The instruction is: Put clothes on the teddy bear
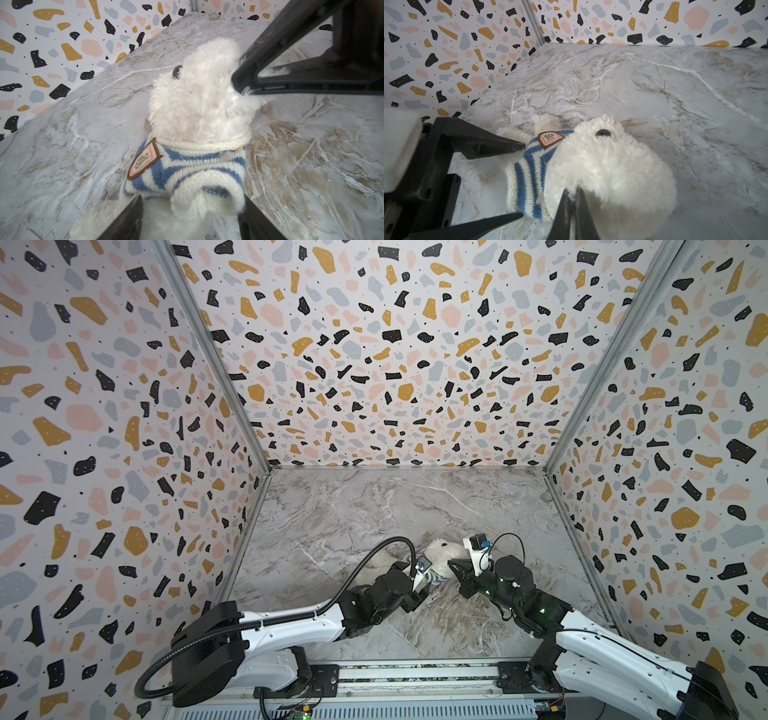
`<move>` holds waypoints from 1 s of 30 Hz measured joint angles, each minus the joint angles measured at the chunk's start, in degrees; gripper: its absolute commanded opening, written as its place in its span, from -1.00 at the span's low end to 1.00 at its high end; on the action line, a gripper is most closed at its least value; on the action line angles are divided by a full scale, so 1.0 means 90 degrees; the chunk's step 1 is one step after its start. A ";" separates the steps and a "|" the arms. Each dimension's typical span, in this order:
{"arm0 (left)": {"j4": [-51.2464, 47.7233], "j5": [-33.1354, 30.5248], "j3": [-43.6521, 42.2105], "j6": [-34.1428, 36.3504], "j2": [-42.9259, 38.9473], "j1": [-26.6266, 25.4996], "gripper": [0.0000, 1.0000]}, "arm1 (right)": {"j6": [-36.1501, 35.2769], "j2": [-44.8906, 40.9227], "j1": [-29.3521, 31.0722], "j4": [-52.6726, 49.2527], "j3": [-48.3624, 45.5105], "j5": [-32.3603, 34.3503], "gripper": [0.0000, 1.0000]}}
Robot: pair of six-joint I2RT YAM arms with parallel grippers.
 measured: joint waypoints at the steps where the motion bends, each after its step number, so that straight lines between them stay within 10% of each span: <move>1: 0.0080 -0.0092 0.0000 0.0039 0.0027 0.0000 0.34 | 0.0017 0.0000 0.0017 0.0000 0.0005 0.0000 -1.00; 8: 0.0435 -0.0646 0.0007 0.0202 0.0274 -0.0012 0.24 | 0.0049 0.0000 0.0117 -0.0002 0.0005 0.0002 -1.00; 20: 0.0542 -0.0658 0.0056 0.0345 0.0452 -0.0034 -0.98 | 0.0068 -0.0022 0.0243 -0.0027 0.0078 0.0078 -1.00; 30: 0.0272 -0.0476 0.0053 0.0316 -0.0146 -0.0032 -1.00 | 0.0017 -0.0274 0.0265 -0.0029 0.0078 0.0168 -0.50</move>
